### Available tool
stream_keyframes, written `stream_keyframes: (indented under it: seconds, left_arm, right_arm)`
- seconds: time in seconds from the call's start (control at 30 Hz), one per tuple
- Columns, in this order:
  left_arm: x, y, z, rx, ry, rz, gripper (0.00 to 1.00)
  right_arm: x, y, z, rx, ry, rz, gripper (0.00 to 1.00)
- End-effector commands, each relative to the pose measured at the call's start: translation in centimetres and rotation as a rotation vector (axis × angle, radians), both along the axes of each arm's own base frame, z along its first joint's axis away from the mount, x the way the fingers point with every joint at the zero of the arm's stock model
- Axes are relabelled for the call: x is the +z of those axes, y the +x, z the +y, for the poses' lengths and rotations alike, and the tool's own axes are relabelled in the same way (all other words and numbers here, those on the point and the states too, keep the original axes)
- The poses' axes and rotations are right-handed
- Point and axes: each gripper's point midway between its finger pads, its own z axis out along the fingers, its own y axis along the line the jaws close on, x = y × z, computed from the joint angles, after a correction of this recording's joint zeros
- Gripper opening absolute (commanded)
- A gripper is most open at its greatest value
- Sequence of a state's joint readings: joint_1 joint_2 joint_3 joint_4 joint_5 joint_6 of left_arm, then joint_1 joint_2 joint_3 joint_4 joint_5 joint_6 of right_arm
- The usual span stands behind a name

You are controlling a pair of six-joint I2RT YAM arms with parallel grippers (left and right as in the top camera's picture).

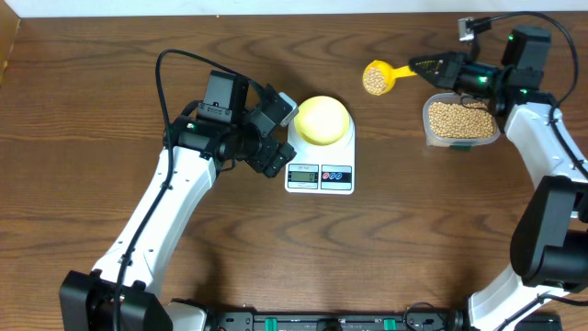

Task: Scoop item into bowl and weigh 50g on scale
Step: 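Lift the filled scoop and carry it left over the yellow bowl, then tilt the scoop with the right gripper to pour soybeans into bowl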

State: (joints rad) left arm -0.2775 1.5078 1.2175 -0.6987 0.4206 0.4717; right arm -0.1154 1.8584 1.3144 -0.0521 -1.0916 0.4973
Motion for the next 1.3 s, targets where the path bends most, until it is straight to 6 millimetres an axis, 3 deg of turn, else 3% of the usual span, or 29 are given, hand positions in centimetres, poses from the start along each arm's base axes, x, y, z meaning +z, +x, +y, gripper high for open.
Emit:
stream_keyframes:
  seconds: [0.0, 0.6, 1.27]
  left_arm:
    - [-0.2, -0.3, 0.0, -0.007, -0.007, 0.007, 0.86]
    - [-0.2, -0.3, 0.0, -0.007, -0.007, 0.007, 0.86]
    - [-0.2, -0.3, 0.0, -0.007, -0.007, 0.007, 0.86]
  right_arm:
    - [-0.6, 0.0, 1.6, 0.019, -0.004, 0.013, 0.01]
    - [-0.5, -0.8, 8.2, 0.122, -0.076, -0.092, 0.01]
    - [-0.6, -2.0, 11.2, 0.227, -0.153, -0.247, 0.01]
